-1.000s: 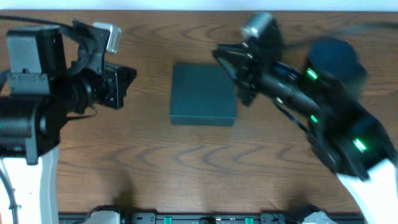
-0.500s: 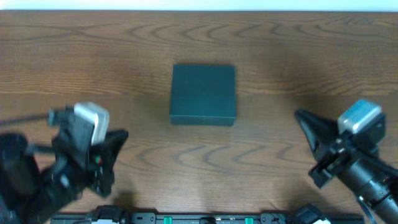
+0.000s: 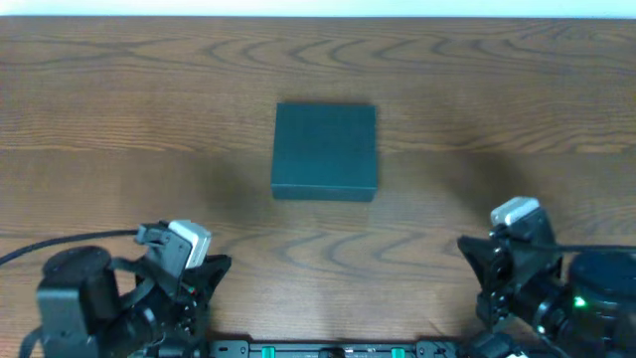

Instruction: Pack container

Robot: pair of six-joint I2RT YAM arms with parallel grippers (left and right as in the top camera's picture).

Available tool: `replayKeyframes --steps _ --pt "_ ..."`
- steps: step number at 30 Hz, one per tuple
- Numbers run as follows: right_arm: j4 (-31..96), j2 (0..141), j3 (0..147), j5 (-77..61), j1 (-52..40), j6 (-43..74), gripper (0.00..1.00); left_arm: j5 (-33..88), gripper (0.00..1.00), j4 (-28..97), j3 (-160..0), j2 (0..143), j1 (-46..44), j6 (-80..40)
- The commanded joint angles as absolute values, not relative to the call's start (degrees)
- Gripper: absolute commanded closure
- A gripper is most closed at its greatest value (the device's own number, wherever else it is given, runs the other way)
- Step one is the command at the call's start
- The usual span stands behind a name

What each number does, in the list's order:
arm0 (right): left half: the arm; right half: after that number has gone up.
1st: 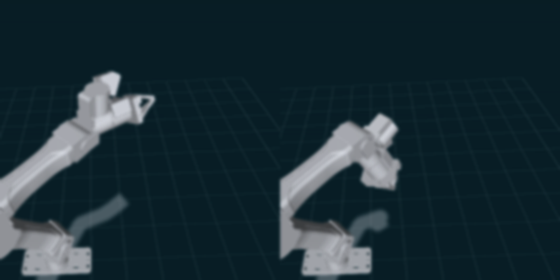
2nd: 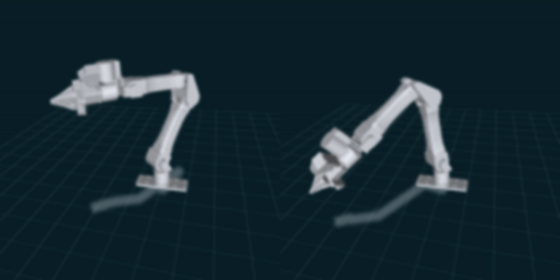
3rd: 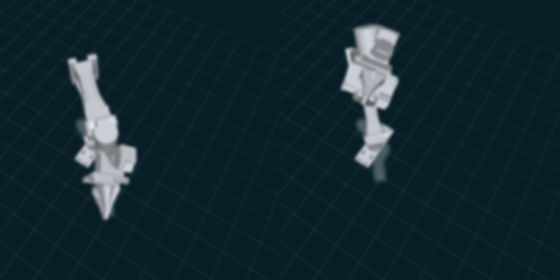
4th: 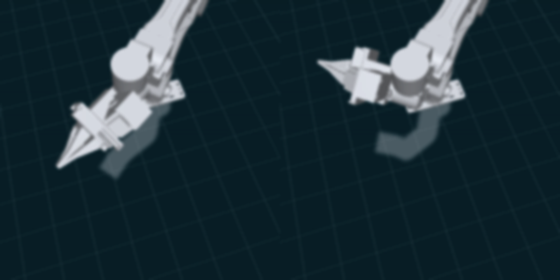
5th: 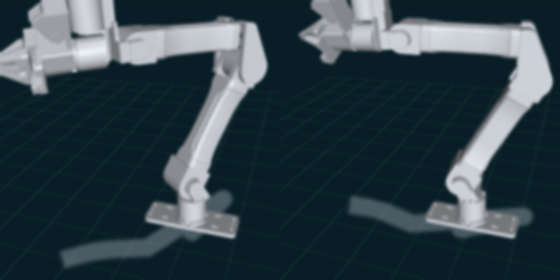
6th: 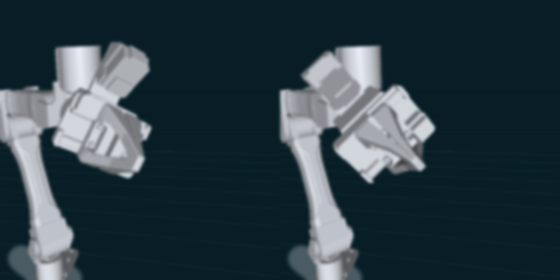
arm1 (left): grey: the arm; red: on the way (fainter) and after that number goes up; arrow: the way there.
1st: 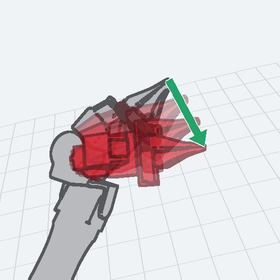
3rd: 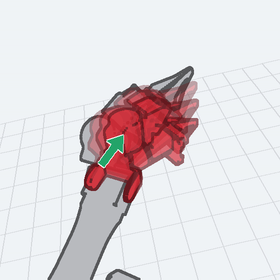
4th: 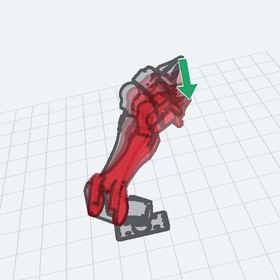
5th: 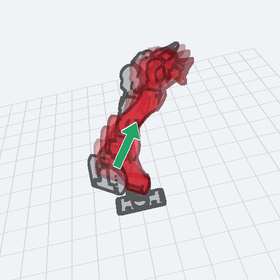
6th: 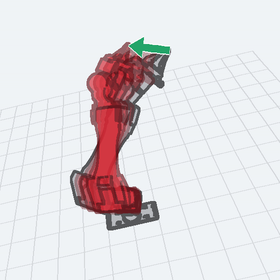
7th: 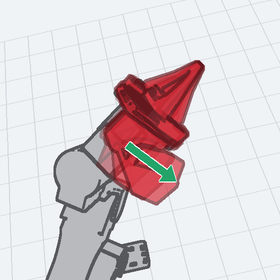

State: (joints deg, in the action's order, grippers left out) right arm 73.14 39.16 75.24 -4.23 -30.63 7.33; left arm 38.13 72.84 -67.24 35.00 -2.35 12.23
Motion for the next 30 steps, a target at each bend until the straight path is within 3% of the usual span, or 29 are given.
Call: replayKeyframes --steps 1,5,6,7,8,9,10,11,30 --pt "71.53 33.82 67.16 -3.31 -31.05 11.00 0.98 40.53 0.94 71.72 -63.55 34.59 -2.26 12.62" --pt "68.27 29.19 60.23 -3.70 -31.05 13.80 0.99 40.53 0.94 70.19 -60.84 34.59 -2.26 12.60" --pt "67.61 28.64 59.07 -3.75 -31.05 14.87 0.94 40.53 0.94 70.15 -60.75 34.59 -2.26 12.60" --pt "67.42 28.45 58.37 -3.75 -31.05 15.86 0.79 40.51 0.94 70.06 -60.75 34.59 -2.26 12.60" --pt "67.46 28.45 57.71 -3.70 -31.05 17.02 0.54 40.51 0.94 69.93 -60.75 34.59 -2.26 12.60" --pt "67.48 28.49 57.23 -3.73 -31.05 18.00 0.12 40.49 0.83 69.78 -60.75 34.59 -2.26 12.60" --pt "67.51 28.51 56.69 -3.77 -31.05 19.03 0.01 40.49 0.46 69.73 -60.75 34.59 -2.26 12.60" --pt "67.51 28.51 56.14 -3.95 -31.05 20.16 0.01 40.45 0.05 69.76 -60.75 34.59 -2.26 12.64" --pt "70.15 28.51 54.15 -3.88 -31.05 21.39 0.01 30.57 0.05 70.24 -60.75 34.59 -2.26 12.69"
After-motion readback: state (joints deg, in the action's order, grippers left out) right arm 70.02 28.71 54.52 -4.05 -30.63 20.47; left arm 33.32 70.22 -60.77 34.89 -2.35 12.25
